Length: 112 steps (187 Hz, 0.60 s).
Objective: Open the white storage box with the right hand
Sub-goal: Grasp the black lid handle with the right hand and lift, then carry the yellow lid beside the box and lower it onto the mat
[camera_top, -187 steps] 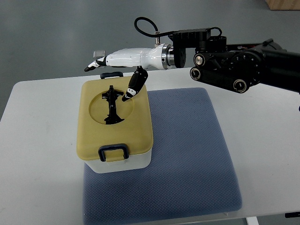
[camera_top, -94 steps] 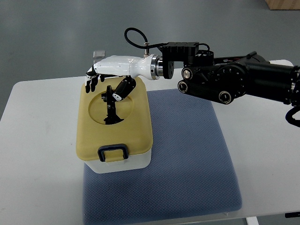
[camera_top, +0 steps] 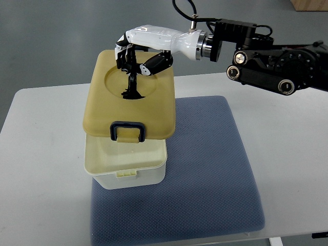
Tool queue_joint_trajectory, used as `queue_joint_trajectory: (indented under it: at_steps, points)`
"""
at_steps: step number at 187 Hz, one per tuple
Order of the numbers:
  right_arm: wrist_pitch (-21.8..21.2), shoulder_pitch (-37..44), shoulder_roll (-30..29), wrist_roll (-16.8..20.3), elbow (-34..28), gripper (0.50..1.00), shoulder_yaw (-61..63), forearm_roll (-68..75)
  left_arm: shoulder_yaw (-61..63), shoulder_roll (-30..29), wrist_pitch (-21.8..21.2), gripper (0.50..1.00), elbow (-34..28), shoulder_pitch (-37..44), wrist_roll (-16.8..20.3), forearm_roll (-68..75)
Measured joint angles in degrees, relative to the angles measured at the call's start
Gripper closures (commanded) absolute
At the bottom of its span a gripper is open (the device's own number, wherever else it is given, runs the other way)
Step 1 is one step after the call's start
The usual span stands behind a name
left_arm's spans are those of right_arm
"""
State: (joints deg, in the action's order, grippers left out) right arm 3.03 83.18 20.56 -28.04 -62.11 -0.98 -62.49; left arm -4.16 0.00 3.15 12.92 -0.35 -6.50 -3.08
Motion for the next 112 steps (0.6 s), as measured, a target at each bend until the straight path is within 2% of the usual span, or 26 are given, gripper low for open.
queue_joint_trajectory:
  at_steps: [29,59,85,112]
  points:
    - [-2.3,0.1,10.1,-1.5,-4.6,1.000,0.1,0.0,0.1,0.0,0.0,0.500,0.0,0.0,0.0,0.1]
    - [-3.3,-1.4,17.9,-4.5,-5.5,1.000,0.2,-0.4,0.1,0.0,0.0,0.500,0.3,0.0,0.0,0.1]
    - [-3.2,-4.1,22.9,-6.6,-5.4,1.000,-0.2,-1.2,0.1,0.0,0.0,0.500,0.3,0.0,0.0,0.1]
    - [-2.8,-8.8,25.6,-6.9,-3.8,1.000,-0.2,-6.5,0.0,0.0,0.0,0.500,0.1,0.0,0.0,0.1]
